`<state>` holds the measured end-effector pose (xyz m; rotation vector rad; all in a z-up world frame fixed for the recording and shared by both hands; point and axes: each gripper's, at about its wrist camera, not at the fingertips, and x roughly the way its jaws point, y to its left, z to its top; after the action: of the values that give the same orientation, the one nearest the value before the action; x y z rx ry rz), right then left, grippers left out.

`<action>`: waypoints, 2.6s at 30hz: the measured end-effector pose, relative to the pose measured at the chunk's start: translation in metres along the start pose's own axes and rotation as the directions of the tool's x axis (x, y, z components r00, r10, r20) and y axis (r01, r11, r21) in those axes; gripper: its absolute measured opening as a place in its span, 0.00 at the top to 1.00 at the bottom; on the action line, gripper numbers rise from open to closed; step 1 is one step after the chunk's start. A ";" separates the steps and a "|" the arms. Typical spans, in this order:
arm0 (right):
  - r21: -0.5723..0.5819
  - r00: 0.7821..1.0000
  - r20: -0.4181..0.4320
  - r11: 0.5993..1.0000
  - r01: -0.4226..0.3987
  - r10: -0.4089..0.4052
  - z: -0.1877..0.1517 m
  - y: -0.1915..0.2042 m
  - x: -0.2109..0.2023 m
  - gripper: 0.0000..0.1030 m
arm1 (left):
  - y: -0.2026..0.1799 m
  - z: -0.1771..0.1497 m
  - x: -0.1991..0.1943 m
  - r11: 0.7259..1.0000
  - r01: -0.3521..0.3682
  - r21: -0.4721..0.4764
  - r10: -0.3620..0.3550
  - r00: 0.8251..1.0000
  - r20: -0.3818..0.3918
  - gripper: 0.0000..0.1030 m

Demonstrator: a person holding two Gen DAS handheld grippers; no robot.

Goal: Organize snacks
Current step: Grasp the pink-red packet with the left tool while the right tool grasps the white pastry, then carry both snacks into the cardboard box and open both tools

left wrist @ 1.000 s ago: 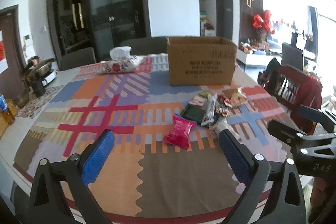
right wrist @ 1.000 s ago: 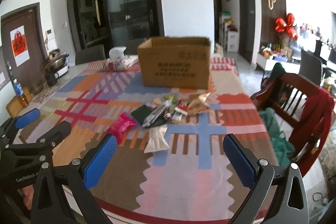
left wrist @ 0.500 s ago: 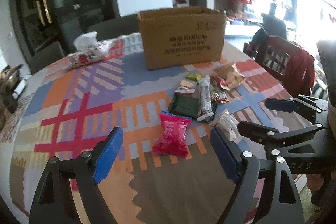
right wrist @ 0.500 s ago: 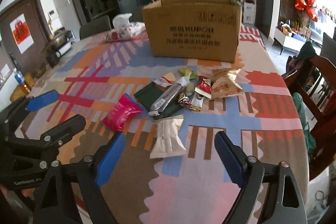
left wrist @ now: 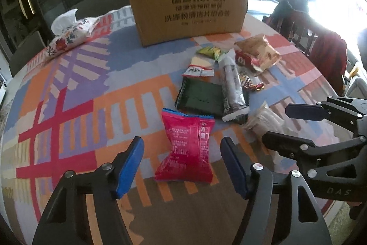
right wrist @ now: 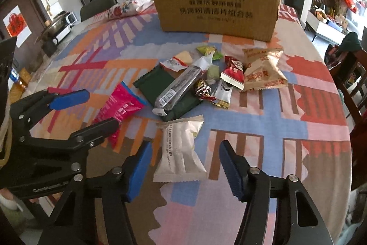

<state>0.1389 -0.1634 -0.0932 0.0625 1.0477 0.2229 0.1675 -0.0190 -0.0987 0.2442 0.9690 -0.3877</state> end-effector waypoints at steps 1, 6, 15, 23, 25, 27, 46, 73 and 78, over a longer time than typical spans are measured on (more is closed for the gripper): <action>0.000 1.000 -0.006 1.000 0.003 -0.003 0.001 0.000 0.002 0.44 | 0.001 0.001 0.005 1.000 0.008 -0.007 -0.008 1.000 -0.013 0.38; 0.008 0.999 -0.031 1.000 -0.011 0.011 0.004 -0.003 0.010 0.56 | 0.002 0.004 0.020 0.999 0.024 -0.029 -0.026 0.998 -0.051 0.48; 0.024 0.999 -0.026 0.999 -0.028 0.029 0.002 -0.008 0.009 0.66 | 0.000 0.000 0.012 0.998 0.023 -0.064 -0.026 0.999 -0.043 0.62; 0.014 0.998 0.042 0.999 -0.050 0.049 0.006 -0.008 -0.016 0.66 | -0.007 0.008 -0.024 0.997 0.009 -0.075 -0.007 1.000 0.031 0.62; 0.005 0.997 0.066 0.999 -0.049 0.048 0.010 -0.009 -0.024 0.66 | -0.009 0.013 -0.033 0.997 0.004 -0.074 -0.001 0.999 0.051 0.62; 0.004 0.995 0.085 0.999 -0.052 0.051 0.015 -0.010 -0.030 0.66 | -0.009 0.019 -0.040 0.997 0.008 -0.078 -0.002 0.998 0.066 0.62; -0.043 0.953 0.304 0.999 0.002 0.012 0.111 -0.025 -0.096 0.66 | 0.003 0.122 -0.106 0.997 -0.053 -0.060 0.066 0.971 0.229 0.62; -0.046 0.971 0.235 0.999 -0.027 0.037 0.264 -0.079 -0.056 0.66 | 0.033 0.269 -0.037 0.992 -0.056 -0.112 0.075 0.983 0.167 0.62; -0.039 0.977 0.213 0.999 -0.015 0.023 0.273 -0.083 -0.042 0.66 | 0.036 0.282 -0.020 0.989 -0.067 -0.129 0.085 0.987 0.139 0.62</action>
<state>0.3675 -0.2379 0.0667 0.0612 0.8290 0.2474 0.3844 -0.0868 0.0733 0.1380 0.8358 -0.2700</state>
